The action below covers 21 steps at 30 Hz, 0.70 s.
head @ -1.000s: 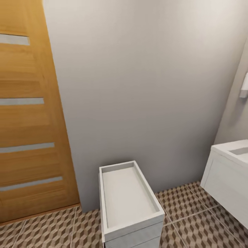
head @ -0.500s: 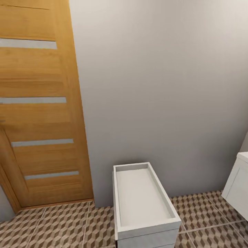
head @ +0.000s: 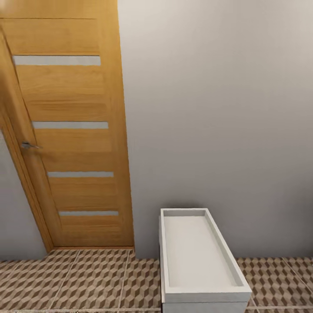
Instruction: Take the four mousetraps from the cabinet in the bathroom and place them on the bathroom floor. Make sure all four end up on the same floor surface, and ensure that at least two of them are either under or directly next to the same bathroom sink.
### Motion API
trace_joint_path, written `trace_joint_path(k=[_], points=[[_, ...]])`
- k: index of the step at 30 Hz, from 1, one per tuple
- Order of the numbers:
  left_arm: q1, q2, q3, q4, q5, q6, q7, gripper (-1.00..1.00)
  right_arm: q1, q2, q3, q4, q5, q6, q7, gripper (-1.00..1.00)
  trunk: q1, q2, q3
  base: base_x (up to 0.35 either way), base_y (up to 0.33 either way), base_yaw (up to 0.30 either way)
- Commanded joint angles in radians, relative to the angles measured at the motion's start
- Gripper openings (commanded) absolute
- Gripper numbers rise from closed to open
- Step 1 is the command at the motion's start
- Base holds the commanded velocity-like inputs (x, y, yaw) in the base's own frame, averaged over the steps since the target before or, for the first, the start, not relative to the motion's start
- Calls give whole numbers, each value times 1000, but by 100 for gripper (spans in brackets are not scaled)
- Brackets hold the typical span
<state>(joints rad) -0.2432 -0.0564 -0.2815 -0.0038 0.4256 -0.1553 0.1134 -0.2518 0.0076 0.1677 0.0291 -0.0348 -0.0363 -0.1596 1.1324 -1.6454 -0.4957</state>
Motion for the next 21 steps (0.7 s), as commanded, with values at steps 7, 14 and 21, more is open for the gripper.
trace_joint_path(k=[7, 14, 21], points=[[-1, 0, -8, 1, 9, -3, 4, 100, -1, 0, 7, 3, -4, -4, -4, 100, 0, -1, -1, 0, 0, 285], [-1, 0, -8, 1, 9, -3, 5, 100, -1, 0, 7, 3, -4, -4, -4, 100, 0, -1, -1, 0, 0, 285], [-1, 0, -8, 1, 10, -3, 5, 100, -1, 0, 7, 3, -4, -4, -3, 100, 0, -1, -1, 0, 0, 285]])
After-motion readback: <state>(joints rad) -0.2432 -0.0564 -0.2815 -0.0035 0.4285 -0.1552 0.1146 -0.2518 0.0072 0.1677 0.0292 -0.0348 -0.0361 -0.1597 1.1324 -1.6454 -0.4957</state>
